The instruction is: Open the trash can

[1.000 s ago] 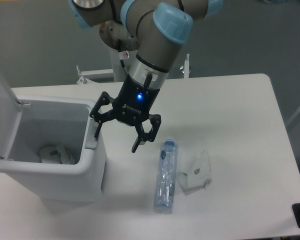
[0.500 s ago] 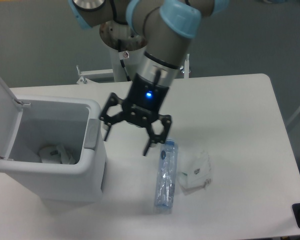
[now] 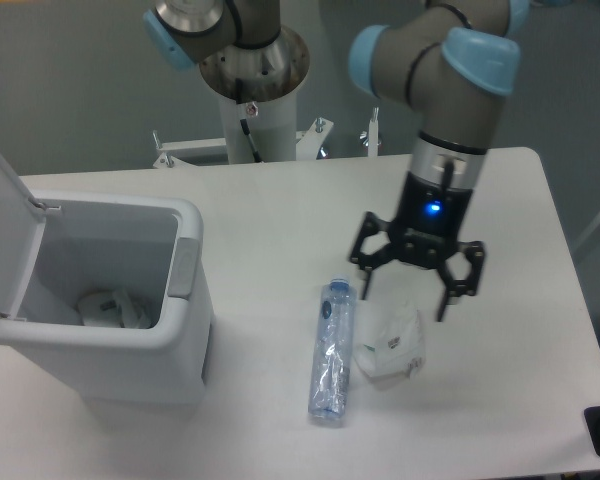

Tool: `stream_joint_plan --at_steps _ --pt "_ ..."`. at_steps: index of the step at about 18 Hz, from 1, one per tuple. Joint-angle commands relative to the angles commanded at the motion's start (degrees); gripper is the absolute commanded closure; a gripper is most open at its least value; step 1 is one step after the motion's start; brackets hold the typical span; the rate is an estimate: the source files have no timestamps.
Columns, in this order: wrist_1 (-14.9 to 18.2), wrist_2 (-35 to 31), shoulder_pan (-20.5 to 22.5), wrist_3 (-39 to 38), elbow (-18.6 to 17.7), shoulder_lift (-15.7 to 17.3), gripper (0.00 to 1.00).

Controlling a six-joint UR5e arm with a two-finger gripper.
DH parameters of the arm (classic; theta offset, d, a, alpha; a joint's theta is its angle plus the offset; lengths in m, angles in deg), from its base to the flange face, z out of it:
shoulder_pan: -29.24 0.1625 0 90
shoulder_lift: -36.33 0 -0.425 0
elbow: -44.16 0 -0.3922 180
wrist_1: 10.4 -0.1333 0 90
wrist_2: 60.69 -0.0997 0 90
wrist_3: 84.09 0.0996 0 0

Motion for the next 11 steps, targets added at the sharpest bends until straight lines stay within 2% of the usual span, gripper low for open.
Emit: stream_joint_plan --at_steps 3,7,11 --pt "0.3 -6.5 0.2 4.7 1.5 -2.5 0.0" --pt "0.8 -15.0 0.1 13.8 0.2 -3.3 0.0" --pt "0.7 -17.6 -0.2 14.7 -1.9 -3.1 0.0"
